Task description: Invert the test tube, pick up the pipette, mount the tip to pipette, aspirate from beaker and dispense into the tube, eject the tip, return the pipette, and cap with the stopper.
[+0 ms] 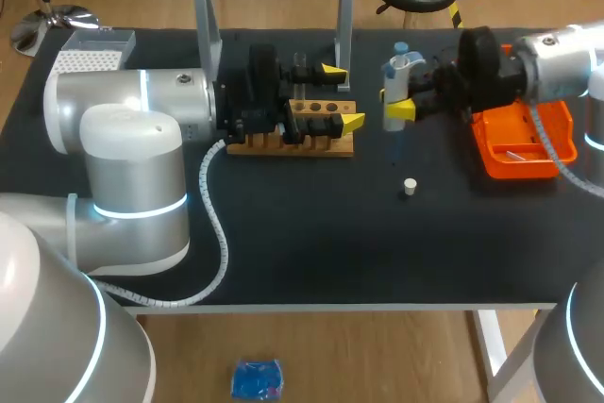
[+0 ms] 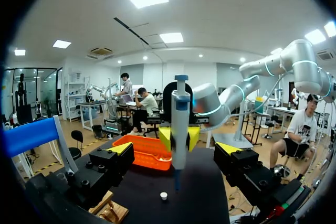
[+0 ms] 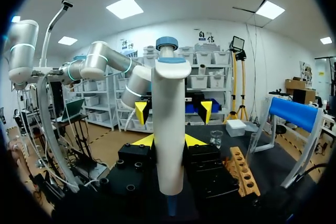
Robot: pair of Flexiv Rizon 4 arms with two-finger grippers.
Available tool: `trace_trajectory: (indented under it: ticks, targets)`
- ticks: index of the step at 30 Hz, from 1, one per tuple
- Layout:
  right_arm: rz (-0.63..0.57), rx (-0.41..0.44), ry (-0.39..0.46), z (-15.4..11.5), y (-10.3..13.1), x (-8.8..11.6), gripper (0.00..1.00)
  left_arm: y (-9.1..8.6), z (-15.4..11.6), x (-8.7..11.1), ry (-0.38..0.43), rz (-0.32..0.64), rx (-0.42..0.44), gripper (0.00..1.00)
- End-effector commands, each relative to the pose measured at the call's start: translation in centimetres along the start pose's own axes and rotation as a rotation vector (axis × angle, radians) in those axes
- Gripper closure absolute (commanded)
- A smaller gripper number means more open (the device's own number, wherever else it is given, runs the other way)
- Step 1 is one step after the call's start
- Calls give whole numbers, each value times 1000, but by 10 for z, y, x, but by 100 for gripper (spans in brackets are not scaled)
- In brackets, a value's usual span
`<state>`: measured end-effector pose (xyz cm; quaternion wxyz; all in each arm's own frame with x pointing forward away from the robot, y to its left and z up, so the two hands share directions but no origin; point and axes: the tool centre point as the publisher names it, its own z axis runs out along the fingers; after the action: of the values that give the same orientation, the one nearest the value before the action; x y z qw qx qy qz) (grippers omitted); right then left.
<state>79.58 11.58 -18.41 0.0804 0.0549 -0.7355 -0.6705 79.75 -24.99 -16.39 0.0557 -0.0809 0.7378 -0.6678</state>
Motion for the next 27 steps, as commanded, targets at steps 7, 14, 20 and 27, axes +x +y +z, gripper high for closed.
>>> trace_trajectory:
  ticks: [7,14,20,27]
  targets:
    - [7,-80,10,28,-15,0,100,1,2,1,-7,1,3,0]
    - [6,-104,17,45,-17,1,100,1,2,1,-7,1,3,0]
    - [-6,-115,22,55,-15,2,100,0,2,2,-7,3,11,0]
    - [-13,-128,19,58,-13,1,100,0,5,3,7,17,63,0]
